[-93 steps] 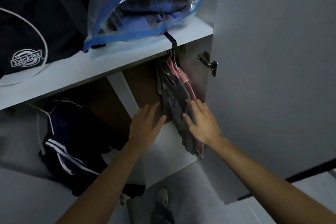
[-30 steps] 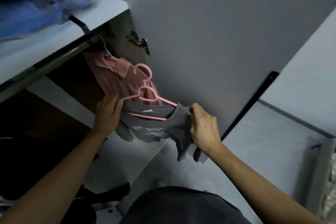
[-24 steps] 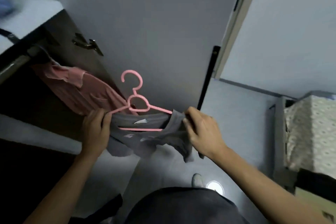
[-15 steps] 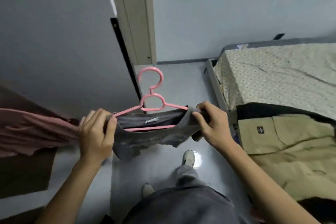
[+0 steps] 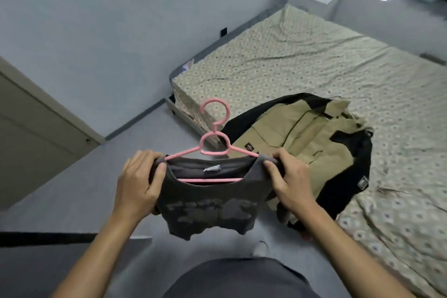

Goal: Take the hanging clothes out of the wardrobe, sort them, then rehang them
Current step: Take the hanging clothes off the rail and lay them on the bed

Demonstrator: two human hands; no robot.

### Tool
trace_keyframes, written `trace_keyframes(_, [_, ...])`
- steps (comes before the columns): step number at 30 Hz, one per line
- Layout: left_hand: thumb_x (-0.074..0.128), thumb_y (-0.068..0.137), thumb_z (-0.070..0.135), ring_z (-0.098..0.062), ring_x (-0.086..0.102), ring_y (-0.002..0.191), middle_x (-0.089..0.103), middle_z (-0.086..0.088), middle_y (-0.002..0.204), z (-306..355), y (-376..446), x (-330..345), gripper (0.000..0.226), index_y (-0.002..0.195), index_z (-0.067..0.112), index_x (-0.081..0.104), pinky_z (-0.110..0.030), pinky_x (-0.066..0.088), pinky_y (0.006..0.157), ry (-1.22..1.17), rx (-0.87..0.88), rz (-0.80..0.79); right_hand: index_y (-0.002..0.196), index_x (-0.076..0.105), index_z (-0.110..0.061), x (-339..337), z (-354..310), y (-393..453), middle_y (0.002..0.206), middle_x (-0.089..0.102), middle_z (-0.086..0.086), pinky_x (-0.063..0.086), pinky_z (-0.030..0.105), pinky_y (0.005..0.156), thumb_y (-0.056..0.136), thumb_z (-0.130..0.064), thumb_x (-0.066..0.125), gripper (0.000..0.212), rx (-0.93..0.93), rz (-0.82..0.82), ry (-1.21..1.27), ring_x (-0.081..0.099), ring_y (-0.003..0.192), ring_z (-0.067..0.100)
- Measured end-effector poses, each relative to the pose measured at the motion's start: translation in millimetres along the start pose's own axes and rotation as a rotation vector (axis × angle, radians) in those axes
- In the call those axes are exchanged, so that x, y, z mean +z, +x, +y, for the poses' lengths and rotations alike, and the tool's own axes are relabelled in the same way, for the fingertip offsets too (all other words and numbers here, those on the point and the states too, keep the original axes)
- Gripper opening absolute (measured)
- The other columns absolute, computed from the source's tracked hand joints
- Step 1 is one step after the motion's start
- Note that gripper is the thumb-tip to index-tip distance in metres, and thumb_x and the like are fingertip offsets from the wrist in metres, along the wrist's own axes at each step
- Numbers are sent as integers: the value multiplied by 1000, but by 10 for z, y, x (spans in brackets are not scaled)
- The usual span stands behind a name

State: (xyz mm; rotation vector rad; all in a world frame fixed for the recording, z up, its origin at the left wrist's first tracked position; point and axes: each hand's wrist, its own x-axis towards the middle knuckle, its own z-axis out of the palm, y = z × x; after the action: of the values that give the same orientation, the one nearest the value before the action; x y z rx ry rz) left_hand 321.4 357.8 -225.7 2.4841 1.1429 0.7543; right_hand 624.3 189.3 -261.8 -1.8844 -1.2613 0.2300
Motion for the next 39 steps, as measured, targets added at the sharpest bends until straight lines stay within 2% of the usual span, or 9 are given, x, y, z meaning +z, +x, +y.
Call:
trace_keyframes(8, [49, 101, 24, -16, 48, 86, 50, 12, 93, 772, 1425, 1367, 14, 103, 16, 60, -34, 36, 75, -114, 280, -252, 87, 55, -25, -887, 1004, 105, 72, 56, -13, 43, 35, 63, 100, -32, 61, 16, 313, 214, -88, 54, 67, 9])
trace_keyframes(14, [49, 100, 29, -21, 52, 89, 59, 4, 95, 1267, 2459, 2398, 14, 104, 21, 59, -44, 44, 77, -136, 430, -393, 85, 55, -28, -1261, 1611, 367, 72, 58, -16, 44, 32, 64, 100, -24, 68, 20, 506, 330, -137, 58, 71, 5])
trace_keyframes(18, [51, 104, 24, -23, 52, 93, 61, 2, 98, 1634, 3066, 3052, 11, 106, 21, 62, -44, 45, 79, -157, 498, -462, 85, 57, -26, -1424, 1974, 682, 73, 60, -13, 46, 40, 66, 100, -27, 67, 18, 666, 372, -184, 58, 72, 7])
trace_keyframes(22, [40, 105, 35, -24, 52, 96, 60, 4, 101, 1906, 3593, 3704, 23, 106, 24, 59, -48, 47, 83, -91, 573, -502, 85, 56, -29, -1612, 2380, 986, 75, 61, -14, 37, 37, 63, 100, -32, 65, 18, 795, 382, -251, 58, 74, 13])
trace_keyframes(24, [43, 106, 33, -24, 52, 99, 61, 4, 103, 2110, 3803, 4012, 19, 108, 26, 61, -46, 45, 84, -89, 573, -518, 85, 56, -28, -1712, 2629, 1152, 74, 59, -13, 33, 36, 63, 100, -32, 64, 18, 849, 386, -294, 55, 74, 17])
trace_keyframes(30, [50, 107, 25, -34, 55, 103, 61, -7, 112, 2766, 4241, 4878, 18, 115, 16, 64, -45, 42, 81, -17, 514, -584, 90, 57, -21, -2027, 3670, 1580, 81, 61, -5, 38, 38, 63, 103, -34, 57, 19, 979, 332, -323, 60, 81, 26])
trace_keyframes(32, [49, 104, 23, -33, 52, 111, 56, -8, 117, 2921, 4317, 5099, 26, 126, 17, 61, -46, 45, 86, 53, 455, -645, 106, 61, -18, -2076, 4063, 1695, 103, 66, 4, 48, 42, 76, 105, -34, 52, 19, 1019, 257, -314, 62, 102, 31])
trace_keyframes(34, [50, 100, 24, -33, 50, 117, 54, -9, 122, 3045, 4331, 5226, 35, 135, 20, 57, -47, 46, 91, 108, 414, -692, 126, 57, -13, -2094, 4368, 1805, 127, 61, 12, 49, 49, 96, 106, -36, 48, 31, 1060, 145, -332, 54, 122, 34])
trace_keyframes(39, [55, 100, 42, -27, 47, 127, 52, -2, 134, 2970, 4201, 5119, 53, 150, 26, 48, -46, 44, 100, 119, 303, -710, 139, 51, -17, -1954, 4479, 2174, 137, 56, 7, 45, 46, 100, 107, -37, 47, 39, 839, -22, -330, 50, 130, 31])
